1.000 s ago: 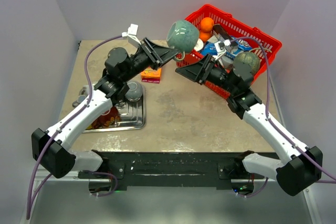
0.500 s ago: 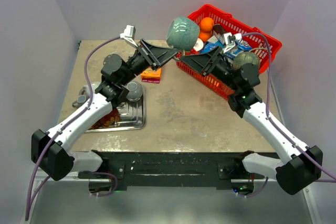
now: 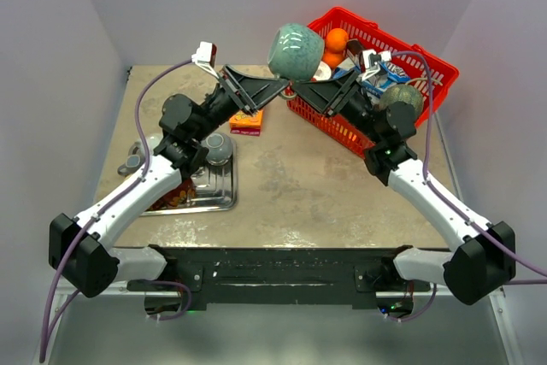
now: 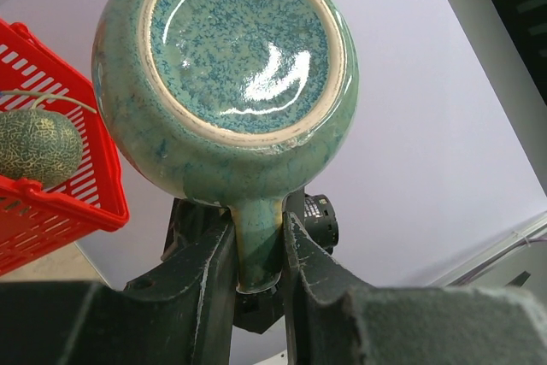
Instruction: Turn the mug right side up
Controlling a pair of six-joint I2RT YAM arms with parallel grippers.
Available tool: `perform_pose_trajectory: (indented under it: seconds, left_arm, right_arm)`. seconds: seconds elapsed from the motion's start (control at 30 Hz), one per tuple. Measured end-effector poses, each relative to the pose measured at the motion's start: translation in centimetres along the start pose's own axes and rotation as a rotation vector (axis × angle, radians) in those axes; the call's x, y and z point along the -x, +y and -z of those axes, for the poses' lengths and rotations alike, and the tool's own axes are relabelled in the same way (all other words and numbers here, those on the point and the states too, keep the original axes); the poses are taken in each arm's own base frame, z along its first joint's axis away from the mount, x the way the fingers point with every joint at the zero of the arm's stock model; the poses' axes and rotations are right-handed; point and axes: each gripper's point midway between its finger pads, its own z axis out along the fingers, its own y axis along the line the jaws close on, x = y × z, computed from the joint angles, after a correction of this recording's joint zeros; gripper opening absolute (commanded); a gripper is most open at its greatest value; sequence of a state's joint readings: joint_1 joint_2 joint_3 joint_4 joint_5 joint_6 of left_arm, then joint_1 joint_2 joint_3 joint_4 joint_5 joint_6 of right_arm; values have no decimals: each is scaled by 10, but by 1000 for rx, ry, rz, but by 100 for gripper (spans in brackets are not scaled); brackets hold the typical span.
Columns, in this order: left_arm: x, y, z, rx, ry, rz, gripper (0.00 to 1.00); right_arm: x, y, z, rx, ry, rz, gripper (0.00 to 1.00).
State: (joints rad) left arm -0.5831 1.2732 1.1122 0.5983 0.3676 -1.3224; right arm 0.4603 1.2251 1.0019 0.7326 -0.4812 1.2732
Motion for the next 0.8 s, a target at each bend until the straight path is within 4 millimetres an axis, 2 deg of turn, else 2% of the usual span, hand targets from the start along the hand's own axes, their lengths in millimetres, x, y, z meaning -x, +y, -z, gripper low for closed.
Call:
perform_pose_trajectory:
  seconds: [0.13, 0.23, 0.27, 0.33, 0.37, 0.4, 0.53, 0.57, 0.6, 0.67, 0.7, 0.77, 0.8]
  left_arm:
    - [0, 0, 1, -9, -6, -1, 0]
    - [1, 0, 1, -11, -11, -4, 0]
    - [2, 0, 1, -12, -12, -5, 0]
    - [2, -1, 1, -16, -15, -14, 0]
    - [3, -1, 1, -20, -17, -17, 0]
    - [3, -2, 1, -22, -18, -27, 0]
    - [4, -3, 3, -18, -18, -61, 1]
    - [3, -2, 3, -13, -18, -66, 6]
    - [4, -1, 4, -7, -18, -72, 18]
    - [4, 1, 5, 7, -18, -87, 32]
    - [3, 2, 6, 15, -18, -90, 45]
    - [3, 4, 7, 24, -16, -105, 52]
    - [3, 3, 7, 23, -16, -116, 60]
  right_arm:
    - [0, -5, -3, 3, 1, -26, 43]
    - [0, -4, -5, 9, 6, -45, 35]
    - [0, -2, -6, 13, 5, -50, 26]
    - [1, 1, -6, 23, 6, -58, 16]
    - [1, 3, -7, 26, 9, -59, 5]
    - [0, 4, -7, 25, 10, -65, 0]
    - [-1, 2, -8, 12, 22, -71, 0]
    - [-1, 2, -8, 8, 24, -71, 0]
    - [-2, 1, -8, 4, 29, -71, 0]
    - [-3, -1, -8, -7, 34, -71, 0]
    - [-3, -1, -8, -12, 35, -69, 0]
    - [-4, -3, -7, -23, 38, -66, 0]
    - [-5, -5, -6, -34, 40, -69, 0]
